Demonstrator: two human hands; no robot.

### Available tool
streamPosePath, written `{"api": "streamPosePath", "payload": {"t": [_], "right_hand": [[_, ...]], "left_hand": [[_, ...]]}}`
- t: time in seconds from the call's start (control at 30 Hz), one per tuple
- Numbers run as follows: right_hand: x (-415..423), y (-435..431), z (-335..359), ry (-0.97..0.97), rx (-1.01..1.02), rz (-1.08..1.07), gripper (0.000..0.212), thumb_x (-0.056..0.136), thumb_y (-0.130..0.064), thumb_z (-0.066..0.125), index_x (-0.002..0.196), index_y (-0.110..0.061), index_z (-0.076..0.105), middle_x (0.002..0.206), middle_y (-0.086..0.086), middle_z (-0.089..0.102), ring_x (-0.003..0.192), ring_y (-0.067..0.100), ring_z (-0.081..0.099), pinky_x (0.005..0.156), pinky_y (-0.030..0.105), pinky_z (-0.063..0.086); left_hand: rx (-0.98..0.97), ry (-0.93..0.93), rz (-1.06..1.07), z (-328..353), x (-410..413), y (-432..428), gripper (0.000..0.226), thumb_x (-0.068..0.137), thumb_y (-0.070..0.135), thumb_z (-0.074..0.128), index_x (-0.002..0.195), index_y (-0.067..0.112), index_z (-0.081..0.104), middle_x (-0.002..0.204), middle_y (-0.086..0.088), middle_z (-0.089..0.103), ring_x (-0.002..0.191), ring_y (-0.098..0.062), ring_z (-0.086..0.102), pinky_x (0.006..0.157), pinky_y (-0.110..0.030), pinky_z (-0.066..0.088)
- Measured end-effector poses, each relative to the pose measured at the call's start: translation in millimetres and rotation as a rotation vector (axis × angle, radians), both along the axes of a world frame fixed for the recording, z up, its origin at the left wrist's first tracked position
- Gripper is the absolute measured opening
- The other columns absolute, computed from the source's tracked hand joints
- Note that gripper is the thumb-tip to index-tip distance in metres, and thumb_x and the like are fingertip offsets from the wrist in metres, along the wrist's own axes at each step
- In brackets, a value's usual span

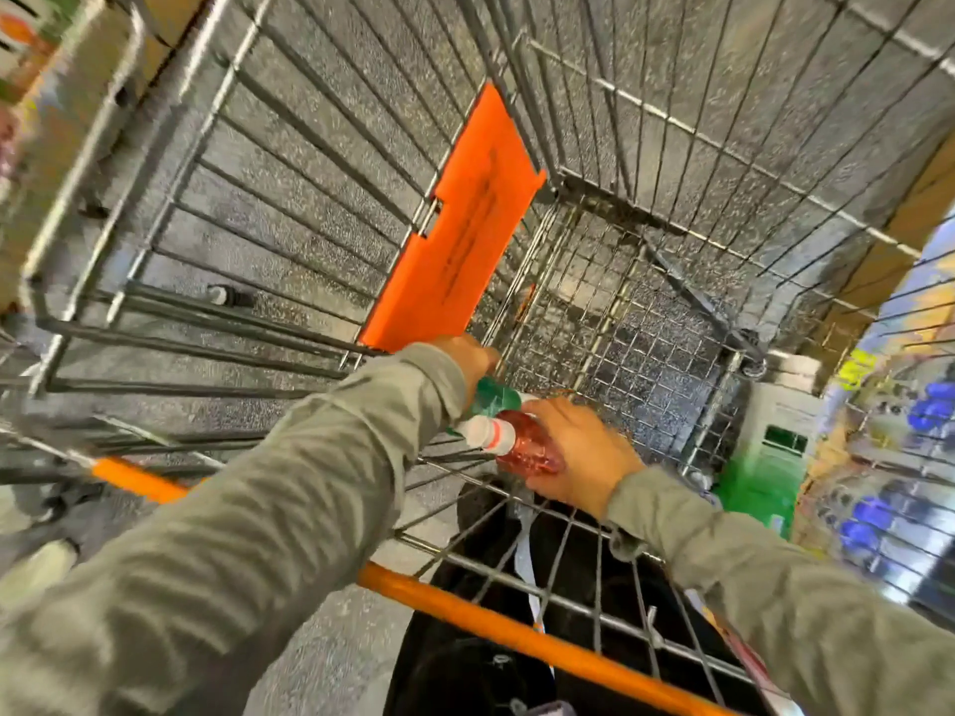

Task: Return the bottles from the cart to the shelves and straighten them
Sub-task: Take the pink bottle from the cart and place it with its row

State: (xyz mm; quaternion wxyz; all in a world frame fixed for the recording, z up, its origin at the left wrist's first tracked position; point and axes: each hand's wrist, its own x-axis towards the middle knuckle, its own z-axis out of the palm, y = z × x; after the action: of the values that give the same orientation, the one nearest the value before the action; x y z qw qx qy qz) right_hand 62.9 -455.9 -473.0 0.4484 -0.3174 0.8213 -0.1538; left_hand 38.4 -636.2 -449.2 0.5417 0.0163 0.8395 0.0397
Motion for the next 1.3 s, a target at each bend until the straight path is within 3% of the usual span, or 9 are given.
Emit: {"api": "streamPosePath", "payload": {"t": [0.27,0.53,0.67,0.77,0.83,0.87,0.93,1.17,1.3], "right_hand": [[7,-1,-23,0.01,0.086,0.026,0.082,0.082,-0.04,0.066,0.146,-0.02,0.017,0.138,0.005,0.04,0.119,0.027,0.042,0.1,0.04,0.042],[15,-2,-32,0.028,0.123,0.026,0.091,0.081,-0.039,0.066,0.148,-0.018,0.009,0.145,0.003,0.031,0.125,0.027,0.036,0.103,0.045,0.039],[16,-3,-33,0.046,0.111,-0.012,0.09,0.079,-0.036,0.069,0.147,-0.019,0.014,0.143,0.001,0.035,0.124,0.025,0.038,0.102,0.044,0.041],[16,-3,-32,0.056,0.11,-0.021,0.09,0.077,-0.035,0.071,0.147,-0.02,0.016,0.142,0.001,0.037,0.123,0.026,0.04,0.101,0.043,0.042],[17,-3,-32,0.052,0.103,-0.033,0.089,0.077,-0.035,0.071,0.146,-0.021,0.017,0.141,0.001,0.038,0.123,0.025,0.04,0.1,0.043,0.043],[18,-2,-32,0.044,0.092,-0.049,0.087,0.077,-0.034,0.071,0.145,-0.021,0.018,0.14,0.0,0.039,0.122,0.025,0.041,0.1,0.043,0.043],[19,-1,-32,0.027,0.074,-0.085,0.084,0.078,-0.03,0.071,0.145,-0.022,0.02,0.138,0.0,0.041,0.121,0.024,0.041,0.099,0.041,0.044],[8,10,-36,-0.075,0.011,-0.211,0.082,0.075,-0.028,0.074,0.141,-0.022,0.026,0.13,0.002,0.046,0.115,0.024,0.046,0.102,0.046,0.042],[-3,20,-36,-0.139,-0.041,-0.288,0.078,0.069,-0.027,0.078,0.133,-0.023,0.034,0.122,0.002,0.052,0.108,0.023,0.052,0.098,0.045,0.045]], "left_hand": [[-0.183,-0.141,-0.183,-23,3,-2,0.062,0.095,0.005,0.047,0.149,0.016,0.02,0.15,-0.016,0.026,0.138,-0.038,0.026,0.111,-0.05,0.028],[-0.217,-0.17,-0.175,-32,5,6,0.059,0.095,0.025,0.051,0.146,0.018,0.021,0.139,-0.014,0.042,0.128,-0.035,0.04,0.104,-0.046,0.039],[-0.198,-0.162,-0.137,-34,4,6,0.058,0.096,0.021,0.05,0.145,0.018,0.02,0.109,-0.012,0.054,0.109,-0.03,0.053,0.088,-0.039,0.045],[-0.192,-0.172,-0.179,-35,5,4,0.065,0.094,0.018,0.053,0.146,0.024,0.015,0.084,-0.006,0.048,0.092,-0.026,0.052,0.078,-0.035,0.045],[-0.206,-0.201,-0.182,-36,6,6,0.066,0.097,0.025,0.05,0.149,0.03,0.009,0.11,-0.012,0.052,0.106,-0.031,0.052,0.086,-0.039,0.045],[-0.218,-0.223,-0.178,-36,6,8,0.069,0.098,0.029,0.048,0.15,0.033,0.004,0.129,-0.016,0.046,0.117,-0.033,0.048,0.092,-0.042,0.043],[-0.231,-0.248,-0.171,-38,7,11,0.074,0.097,0.029,0.049,0.15,0.036,-0.003,0.143,-0.019,0.033,0.128,-0.035,0.04,0.099,-0.043,0.039],[-0.211,-0.213,-0.209,-51,14,11,0.077,0.09,0.017,0.058,0.148,0.031,0.009,0.138,-0.019,0.042,0.124,-0.034,0.044,0.095,-0.043,0.042],[-0.163,-0.198,0.01,-61,18,6,0.064,0.097,0.022,0.046,0.15,0.026,0.011,0.143,-0.019,0.037,0.131,-0.036,0.037,0.101,-0.044,0.037]]}}
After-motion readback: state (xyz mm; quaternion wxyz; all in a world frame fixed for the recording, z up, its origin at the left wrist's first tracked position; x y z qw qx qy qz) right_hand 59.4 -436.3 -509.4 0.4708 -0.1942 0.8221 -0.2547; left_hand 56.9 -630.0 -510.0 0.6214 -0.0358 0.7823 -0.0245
